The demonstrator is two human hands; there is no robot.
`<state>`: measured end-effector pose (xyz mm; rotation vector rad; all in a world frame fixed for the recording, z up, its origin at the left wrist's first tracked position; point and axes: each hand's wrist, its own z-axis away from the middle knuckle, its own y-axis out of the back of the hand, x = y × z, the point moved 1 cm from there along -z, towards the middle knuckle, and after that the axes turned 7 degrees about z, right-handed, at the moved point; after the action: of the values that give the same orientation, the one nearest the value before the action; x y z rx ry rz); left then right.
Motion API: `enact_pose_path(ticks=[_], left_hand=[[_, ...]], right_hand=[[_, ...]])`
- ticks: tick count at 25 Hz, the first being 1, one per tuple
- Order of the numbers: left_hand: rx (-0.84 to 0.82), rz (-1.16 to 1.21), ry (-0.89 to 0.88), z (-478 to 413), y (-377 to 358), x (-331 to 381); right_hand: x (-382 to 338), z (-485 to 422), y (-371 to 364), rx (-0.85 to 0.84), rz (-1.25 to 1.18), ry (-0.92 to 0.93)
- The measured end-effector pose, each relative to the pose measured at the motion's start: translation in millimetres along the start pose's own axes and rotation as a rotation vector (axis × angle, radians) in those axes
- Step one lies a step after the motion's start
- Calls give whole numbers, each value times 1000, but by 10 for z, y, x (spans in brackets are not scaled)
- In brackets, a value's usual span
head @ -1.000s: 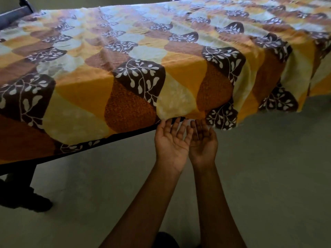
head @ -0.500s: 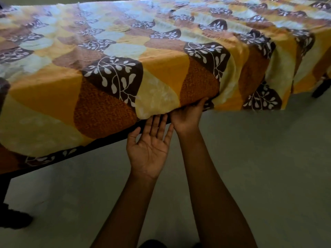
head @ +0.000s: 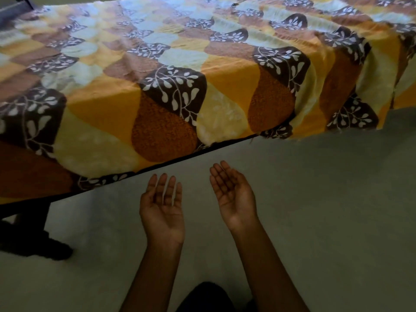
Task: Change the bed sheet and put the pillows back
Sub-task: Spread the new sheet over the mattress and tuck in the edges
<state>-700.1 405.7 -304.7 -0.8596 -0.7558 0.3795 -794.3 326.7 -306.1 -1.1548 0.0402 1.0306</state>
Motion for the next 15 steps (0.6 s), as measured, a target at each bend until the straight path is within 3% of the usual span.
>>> enact_pose_path(ticks=[3, 7, 15], left_hand=[[59, 131, -185, -47, 67, 350], [88, 259, -248, -106, 197, 589], [-301, 397, -76, -309, -121, 785]], right_hand=[[161, 94, -334, -97, 95, -70], [241, 150, -721, -140, 129, -99], [144, 165, -1036, -194, 85, -59]])
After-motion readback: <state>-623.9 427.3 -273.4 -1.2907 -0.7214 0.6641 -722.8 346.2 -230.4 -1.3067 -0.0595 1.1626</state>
